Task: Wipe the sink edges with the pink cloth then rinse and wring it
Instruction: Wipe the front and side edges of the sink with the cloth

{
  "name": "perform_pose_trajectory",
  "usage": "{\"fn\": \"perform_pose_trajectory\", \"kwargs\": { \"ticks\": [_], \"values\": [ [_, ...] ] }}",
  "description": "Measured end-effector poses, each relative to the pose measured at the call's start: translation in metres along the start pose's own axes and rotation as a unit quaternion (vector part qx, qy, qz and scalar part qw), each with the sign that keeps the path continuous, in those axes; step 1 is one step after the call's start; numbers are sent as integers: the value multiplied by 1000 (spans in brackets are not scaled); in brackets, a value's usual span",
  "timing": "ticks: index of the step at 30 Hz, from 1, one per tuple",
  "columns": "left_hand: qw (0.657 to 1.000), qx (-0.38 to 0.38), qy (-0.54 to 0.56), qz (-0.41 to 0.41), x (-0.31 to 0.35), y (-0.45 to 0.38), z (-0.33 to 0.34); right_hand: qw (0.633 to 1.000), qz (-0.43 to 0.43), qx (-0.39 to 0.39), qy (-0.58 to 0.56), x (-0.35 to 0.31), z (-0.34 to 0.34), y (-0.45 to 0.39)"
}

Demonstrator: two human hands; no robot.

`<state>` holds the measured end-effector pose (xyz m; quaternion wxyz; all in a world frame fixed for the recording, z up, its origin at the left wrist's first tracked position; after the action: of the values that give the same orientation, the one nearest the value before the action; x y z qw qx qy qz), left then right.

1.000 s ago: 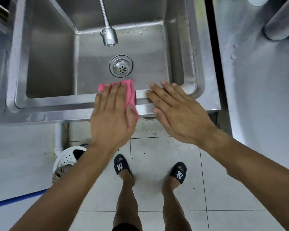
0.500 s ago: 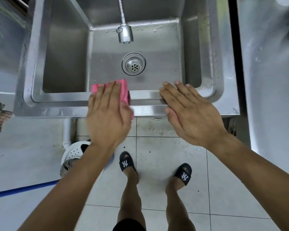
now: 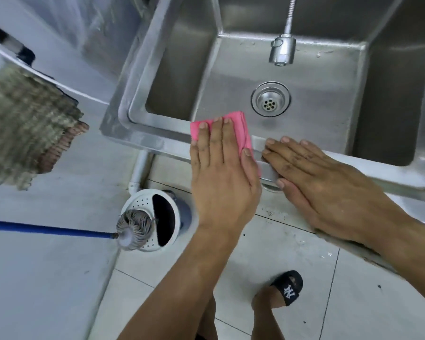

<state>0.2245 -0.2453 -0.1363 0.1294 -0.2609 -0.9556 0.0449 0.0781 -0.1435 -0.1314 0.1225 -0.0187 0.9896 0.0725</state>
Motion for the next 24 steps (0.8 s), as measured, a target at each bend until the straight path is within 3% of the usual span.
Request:
{"fn": "perform_pose_trajectory", "kwargs": {
  "ticks": [9,19,24],
  "values": [
    [994,41,34,-97,-13,-9,4,995,-101,5,-2,12,2,-27],
    [997,57,9,53,-39,-14,4,992,-117,39,21,10,3,-33],
    [996,85,28,-3,-36,-18,6,989,-126,57,50,8,5,-30]
  ]
}}
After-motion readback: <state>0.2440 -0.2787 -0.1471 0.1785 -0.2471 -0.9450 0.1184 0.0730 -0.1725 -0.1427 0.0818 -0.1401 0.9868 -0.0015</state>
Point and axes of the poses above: each hand's wrist, its own y-axis away from the middle knuckle, its own z-axis out of the palm, x = y × z, the point moved 2 cm from there along -y, towards the middle knuckle
